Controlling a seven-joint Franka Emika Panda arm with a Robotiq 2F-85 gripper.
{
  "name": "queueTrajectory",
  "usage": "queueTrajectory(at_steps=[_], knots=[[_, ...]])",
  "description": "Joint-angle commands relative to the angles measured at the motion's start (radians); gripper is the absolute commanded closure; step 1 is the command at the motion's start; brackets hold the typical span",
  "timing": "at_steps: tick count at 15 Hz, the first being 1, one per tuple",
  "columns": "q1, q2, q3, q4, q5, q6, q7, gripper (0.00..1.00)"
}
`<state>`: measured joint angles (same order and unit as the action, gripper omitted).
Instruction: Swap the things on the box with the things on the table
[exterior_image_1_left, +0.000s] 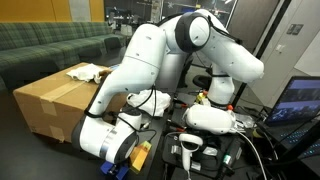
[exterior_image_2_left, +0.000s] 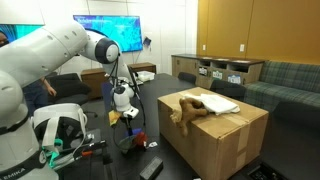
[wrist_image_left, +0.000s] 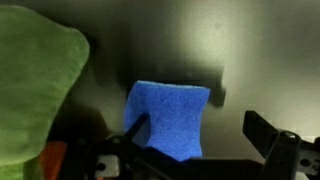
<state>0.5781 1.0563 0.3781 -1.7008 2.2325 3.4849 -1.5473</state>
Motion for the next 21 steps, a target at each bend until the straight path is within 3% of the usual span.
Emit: queueTrajectory(at_steps=[1,5,6,7,13,21], knots=[[0.027,-0.039,0.0,-0.034,-0.009,0.027,-0.016,0.0],[0.054,-0.065,0.01,-0.048,-0.004,0.081,-0.03,0.0],[0.029,-0.068,0.062,-0.083,-0.14,0.11,0.09,0.0],[0.065,-0.077,0.021,-0.061,-0.039,0.118,-0.014,0.0],[0.038,-0.065,0.063,-0.049,-0.059,0.176,-0.053,0.0],[-0.013,-0.051,0.06,-0.047,-0.066,0.098,-0.118,0.0]])
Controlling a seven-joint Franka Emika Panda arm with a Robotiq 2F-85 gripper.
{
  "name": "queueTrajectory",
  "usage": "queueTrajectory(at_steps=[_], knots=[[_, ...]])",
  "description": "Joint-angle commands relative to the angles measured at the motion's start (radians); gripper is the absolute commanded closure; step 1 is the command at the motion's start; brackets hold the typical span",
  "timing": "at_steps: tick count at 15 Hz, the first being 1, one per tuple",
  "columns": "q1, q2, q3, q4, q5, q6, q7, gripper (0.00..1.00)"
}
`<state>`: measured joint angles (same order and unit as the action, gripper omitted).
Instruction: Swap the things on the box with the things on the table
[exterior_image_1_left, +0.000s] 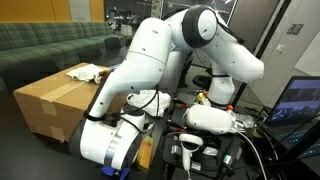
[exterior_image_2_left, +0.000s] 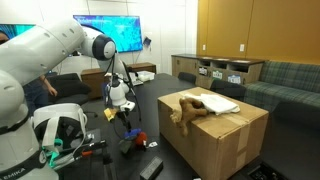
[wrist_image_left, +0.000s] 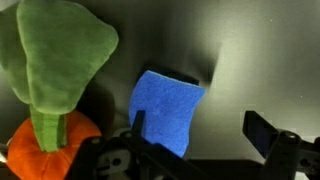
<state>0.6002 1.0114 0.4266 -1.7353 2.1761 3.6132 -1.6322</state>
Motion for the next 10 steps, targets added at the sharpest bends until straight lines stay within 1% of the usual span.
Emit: queueTrajectory(at_steps=[1,5,10], knots=[[-0.049,-0.002,0.016,-0.013,-0.009,-0.046,-0.043,0.0],[-0.077,0.015,0.019,-0.011,-0.008,-0.087,-0.069,0.0],[-0.105,0.045,0.029,-0.012,-0.004,-0.09,-0.089,0.0]])
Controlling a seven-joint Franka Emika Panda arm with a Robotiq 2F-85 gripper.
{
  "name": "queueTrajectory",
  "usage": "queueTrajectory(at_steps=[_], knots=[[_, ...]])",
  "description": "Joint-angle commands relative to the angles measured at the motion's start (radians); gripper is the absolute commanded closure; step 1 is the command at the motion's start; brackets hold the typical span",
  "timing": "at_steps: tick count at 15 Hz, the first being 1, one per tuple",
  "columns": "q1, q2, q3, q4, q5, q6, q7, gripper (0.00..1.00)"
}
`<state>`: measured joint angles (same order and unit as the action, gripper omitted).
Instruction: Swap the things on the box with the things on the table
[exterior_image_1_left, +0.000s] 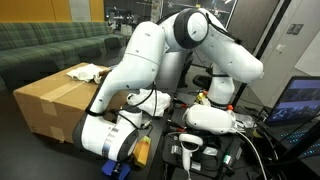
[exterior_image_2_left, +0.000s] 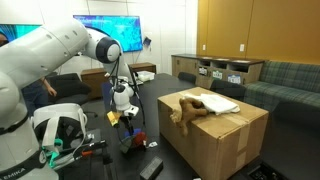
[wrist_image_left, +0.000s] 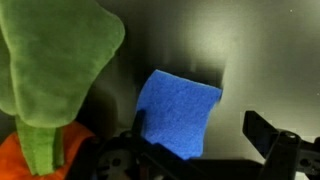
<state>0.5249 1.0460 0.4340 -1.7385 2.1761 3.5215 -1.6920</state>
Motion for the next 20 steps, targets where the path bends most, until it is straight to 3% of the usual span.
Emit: queueTrajectory(at_steps=[1,15,16,18,20], knots=[[-0.03,0.013,0.02,-0.009,-0.004,0.006,-0.03,0.0],[-0.054,0.081,0.013,0.034,0.003,0.04,-0.047,0.01],[-0.058,0.079,0.012,0.031,0.004,0.037,-0.044,0.25],[-0.064,0.071,0.012,0.024,0.003,0.033,-0.043,0.3],[-0.065,0.057,0.009,0.013,0.004,0.04,-0.038,0.47]])
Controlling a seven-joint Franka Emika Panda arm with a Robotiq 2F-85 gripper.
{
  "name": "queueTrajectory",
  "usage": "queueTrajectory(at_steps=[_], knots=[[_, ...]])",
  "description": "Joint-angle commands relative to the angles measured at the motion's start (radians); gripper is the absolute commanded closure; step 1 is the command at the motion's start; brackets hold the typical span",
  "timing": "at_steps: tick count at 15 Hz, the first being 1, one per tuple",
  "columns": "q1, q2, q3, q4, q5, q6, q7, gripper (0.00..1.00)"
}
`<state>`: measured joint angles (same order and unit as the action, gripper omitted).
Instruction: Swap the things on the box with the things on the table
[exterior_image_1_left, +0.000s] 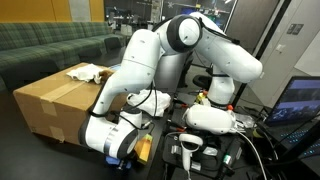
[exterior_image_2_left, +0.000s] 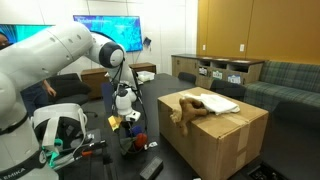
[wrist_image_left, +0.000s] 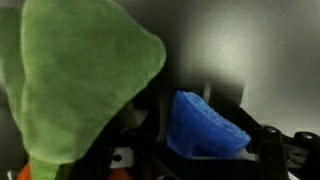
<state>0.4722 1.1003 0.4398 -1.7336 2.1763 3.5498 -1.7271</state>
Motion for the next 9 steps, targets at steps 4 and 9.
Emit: queueTrajectory(at_steps=[4,9], knots=[[-0.008,-0.029,0.007,-0.012,0.005,0.021,-0.003,0.76],[-0.01,-0.061,0.034,-0.038,0.012,0.067,-0.017,0.97]])
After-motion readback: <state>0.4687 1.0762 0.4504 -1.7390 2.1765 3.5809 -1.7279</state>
